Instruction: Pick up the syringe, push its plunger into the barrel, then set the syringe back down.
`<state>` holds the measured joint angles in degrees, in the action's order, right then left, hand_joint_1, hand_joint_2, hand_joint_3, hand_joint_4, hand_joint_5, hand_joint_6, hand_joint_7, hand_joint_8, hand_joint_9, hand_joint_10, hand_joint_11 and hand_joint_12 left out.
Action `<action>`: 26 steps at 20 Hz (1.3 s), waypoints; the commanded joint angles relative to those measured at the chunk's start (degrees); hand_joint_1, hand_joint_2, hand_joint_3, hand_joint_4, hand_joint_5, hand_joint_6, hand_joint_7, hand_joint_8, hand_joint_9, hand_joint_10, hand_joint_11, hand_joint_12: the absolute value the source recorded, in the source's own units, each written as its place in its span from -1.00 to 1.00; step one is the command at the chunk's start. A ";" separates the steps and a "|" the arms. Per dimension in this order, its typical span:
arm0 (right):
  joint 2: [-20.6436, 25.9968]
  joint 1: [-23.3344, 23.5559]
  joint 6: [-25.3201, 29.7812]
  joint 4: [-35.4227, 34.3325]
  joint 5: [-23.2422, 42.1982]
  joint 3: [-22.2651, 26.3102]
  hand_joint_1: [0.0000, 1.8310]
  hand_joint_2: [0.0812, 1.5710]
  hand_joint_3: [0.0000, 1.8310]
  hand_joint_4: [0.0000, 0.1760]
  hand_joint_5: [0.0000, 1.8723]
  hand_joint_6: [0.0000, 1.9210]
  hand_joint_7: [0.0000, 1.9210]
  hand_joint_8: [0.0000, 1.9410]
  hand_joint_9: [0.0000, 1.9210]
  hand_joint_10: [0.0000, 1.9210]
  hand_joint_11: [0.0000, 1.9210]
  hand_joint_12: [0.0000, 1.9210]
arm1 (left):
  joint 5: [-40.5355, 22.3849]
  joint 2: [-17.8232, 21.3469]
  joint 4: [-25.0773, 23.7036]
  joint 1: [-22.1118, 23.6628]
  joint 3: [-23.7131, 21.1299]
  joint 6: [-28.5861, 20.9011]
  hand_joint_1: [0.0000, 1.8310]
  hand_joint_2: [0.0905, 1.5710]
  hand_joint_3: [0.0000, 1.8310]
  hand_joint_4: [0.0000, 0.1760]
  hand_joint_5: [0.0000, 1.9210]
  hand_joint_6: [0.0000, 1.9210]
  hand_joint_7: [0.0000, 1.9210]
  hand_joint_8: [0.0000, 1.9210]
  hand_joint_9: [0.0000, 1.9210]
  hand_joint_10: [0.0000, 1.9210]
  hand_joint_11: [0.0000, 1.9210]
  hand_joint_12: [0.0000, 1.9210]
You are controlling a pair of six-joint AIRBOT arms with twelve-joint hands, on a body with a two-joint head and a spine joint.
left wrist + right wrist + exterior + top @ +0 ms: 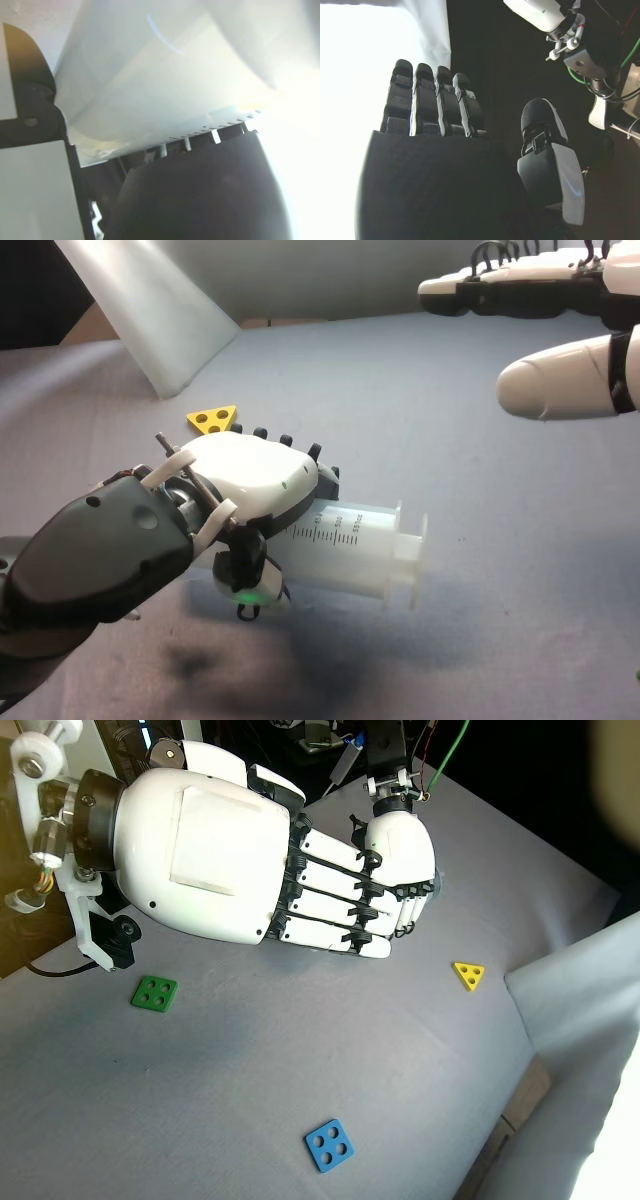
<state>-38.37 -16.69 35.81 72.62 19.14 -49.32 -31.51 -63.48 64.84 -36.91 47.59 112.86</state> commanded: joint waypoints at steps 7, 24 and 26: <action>-0.53 -0.08 -2.91 2.61 9.54 0.11 -1.00 0.63 -1.00 -1.00 -0.93 -1.00 -0.94 -1.00 -0.99 -0.99 -1.00 -1.00 | -5.56 -0.95 -3.13 -0.34 -1.14 -1.30 0.51 0.37 -1.00 -1.00 -0.09 0.08 0.06 -0.06 0.03 0.12 0.00 -0.50; -1.19 -1.33 -3.67 3.23 11.02 0.10 -1.00 0.63 -1.00 -1.00 -0.93 -1.00 -0.95 -1.00 -1.00 -1.00 -1.00 -1.00 | -6.73 -1.25 -4.32 0.28 -0.92 -3.34 -0.81 -0.02 -1.00 -1.00 -1.00 -1.00 -1.00 -1.00 -1.00 -1.00 -1.00 -0.99; -1.19 -1.34 -3.72 3.23 10.68 0.10 -1.00 0.63 -1.00 -1.00 -0.93 -1.00 -0.95 -1.00 -0.99 -0.99 -0.99 -1.00 | -6.72 -1.07 -4.54 0.97 -1.24 -3.33 -0.81 -0.01 -1.00 -1.00 -1.00 -1.00 -1.00 -1.00 -1.00 -1.00 -1.00 -1.00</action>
<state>-39.44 -18.50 32.05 79.11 28.21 -49.28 -35.14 -64.51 63.37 -36.62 46.41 109.69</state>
